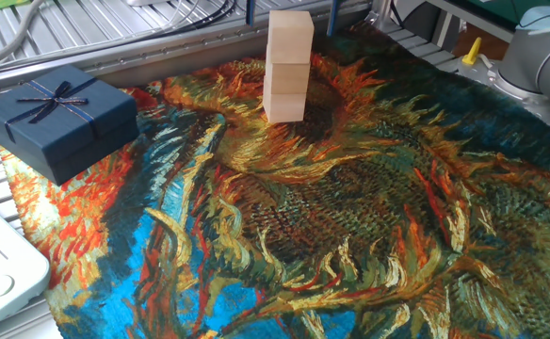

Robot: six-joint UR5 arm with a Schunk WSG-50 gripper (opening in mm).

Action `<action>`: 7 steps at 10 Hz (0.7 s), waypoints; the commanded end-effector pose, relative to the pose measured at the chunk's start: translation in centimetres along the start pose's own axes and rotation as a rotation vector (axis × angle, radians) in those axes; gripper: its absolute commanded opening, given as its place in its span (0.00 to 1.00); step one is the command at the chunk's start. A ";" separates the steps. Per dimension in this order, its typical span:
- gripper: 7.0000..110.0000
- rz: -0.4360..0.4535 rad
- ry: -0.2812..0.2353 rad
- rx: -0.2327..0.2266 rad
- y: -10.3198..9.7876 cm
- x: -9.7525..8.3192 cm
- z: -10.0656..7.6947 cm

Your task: Stack the blocks in a vertical line of five

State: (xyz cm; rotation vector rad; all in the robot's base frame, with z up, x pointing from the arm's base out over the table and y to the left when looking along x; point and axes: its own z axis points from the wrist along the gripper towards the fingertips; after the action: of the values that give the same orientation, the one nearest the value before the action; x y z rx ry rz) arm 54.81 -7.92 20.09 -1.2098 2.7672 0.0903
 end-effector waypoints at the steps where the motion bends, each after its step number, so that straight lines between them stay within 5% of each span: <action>1: 0.79 0.019 0.045 0.012 -0.6 0.5 0.3; 4: 0.79 -0.006 0.197 0.057 -1.8 4.2 -0.6; 5: 0.57 -0.026 0.206 0.046 -1.6 4.4 -0.6; 7: 0.57 0.028 0.102 -0.024 0.3 1.9 -0.2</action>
State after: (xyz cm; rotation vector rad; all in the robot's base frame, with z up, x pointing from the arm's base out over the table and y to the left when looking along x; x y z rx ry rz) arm 53.43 -10.58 19.87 -1.2591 2.8799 -0.0239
